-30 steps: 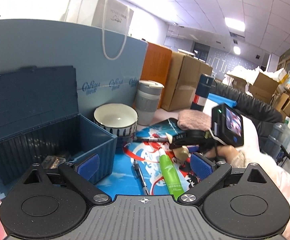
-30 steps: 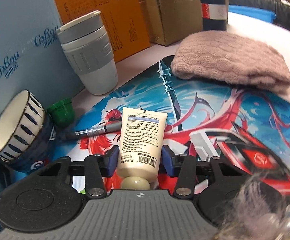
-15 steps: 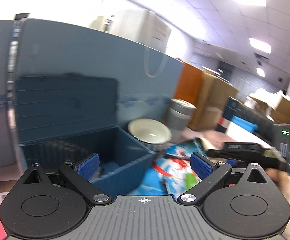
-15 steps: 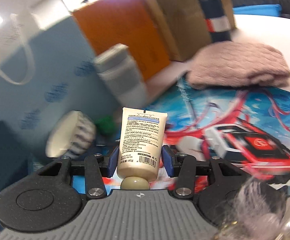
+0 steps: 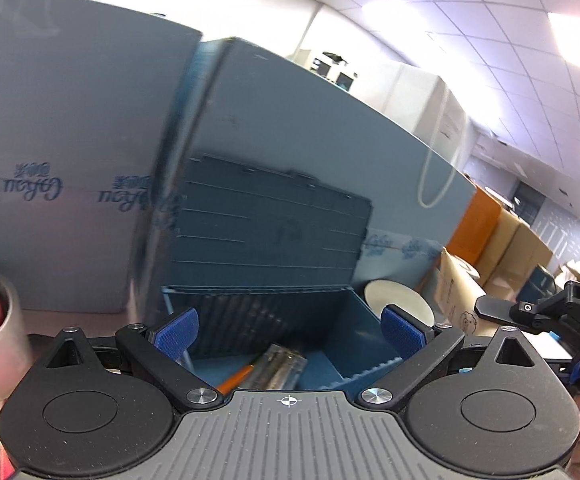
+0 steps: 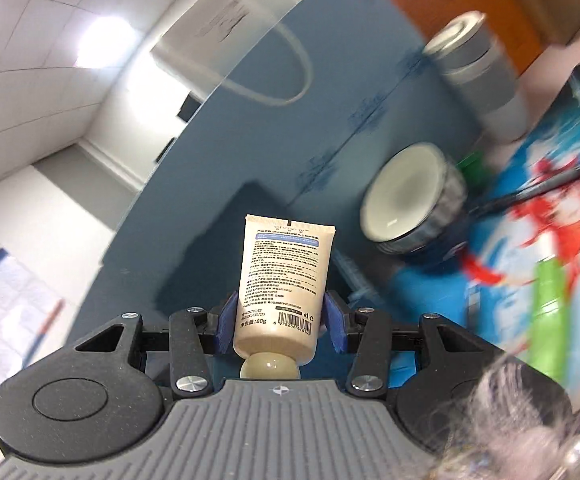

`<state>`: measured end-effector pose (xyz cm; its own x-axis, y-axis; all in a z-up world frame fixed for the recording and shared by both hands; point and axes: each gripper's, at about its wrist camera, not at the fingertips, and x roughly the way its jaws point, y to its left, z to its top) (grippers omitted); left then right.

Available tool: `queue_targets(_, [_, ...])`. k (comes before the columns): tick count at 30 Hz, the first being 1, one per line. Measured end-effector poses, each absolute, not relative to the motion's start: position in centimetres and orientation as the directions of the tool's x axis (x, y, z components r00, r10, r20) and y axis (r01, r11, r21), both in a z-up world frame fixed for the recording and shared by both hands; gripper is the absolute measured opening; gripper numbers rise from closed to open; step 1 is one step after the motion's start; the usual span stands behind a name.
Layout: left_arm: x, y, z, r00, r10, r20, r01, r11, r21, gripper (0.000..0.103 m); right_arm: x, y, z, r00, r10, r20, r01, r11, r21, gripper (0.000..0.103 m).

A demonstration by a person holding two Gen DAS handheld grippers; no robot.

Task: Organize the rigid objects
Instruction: 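Lift the cream tube with the right gripper and carry it over the box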

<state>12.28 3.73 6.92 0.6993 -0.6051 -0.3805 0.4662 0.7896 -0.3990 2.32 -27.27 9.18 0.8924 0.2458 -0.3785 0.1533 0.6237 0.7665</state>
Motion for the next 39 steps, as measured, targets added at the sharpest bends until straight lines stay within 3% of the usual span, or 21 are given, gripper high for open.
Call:
queue_targets(5, [12.8, 4.6, 6.4, 0.695, -0.605, -0.389, 0.451, 0.788, -0.420, 0.099, 4.7, -25.9, 8.9, 0.876, 0.323, -0.359, 0.135, 0.550, 0.824, 0.043])
queue_targets(11, [12.9, 5.1, 6.3, 0.697, -0.599, -0.394, 0.435, 0.790, -0.431, 0.100, 7.4, -24.0, 8.4, 0.869, 0.309, -0.387, 0.191, 0.512, 0.838, 0.043])
queue_targets(28, [13.8, 7.4, 6.0, 0.711, -0.593, -0.379, 0.383, 0.778, -0.499, 0.099, 12.3, -17.6, 5.3, 0.813, 0.243, -0.528, 0.289, 0.620, 0.730, 0.043])
queue_targets(39, [14.2, 8.1, 5.7, 0.740, -0.531, -0.413, 0.316, 0.817, -0.483, 0.100, 13.2, -15.6, 5.1, 0.796, 0.188, -0.575, 0.286, 0.721, 0.631, 0.043])
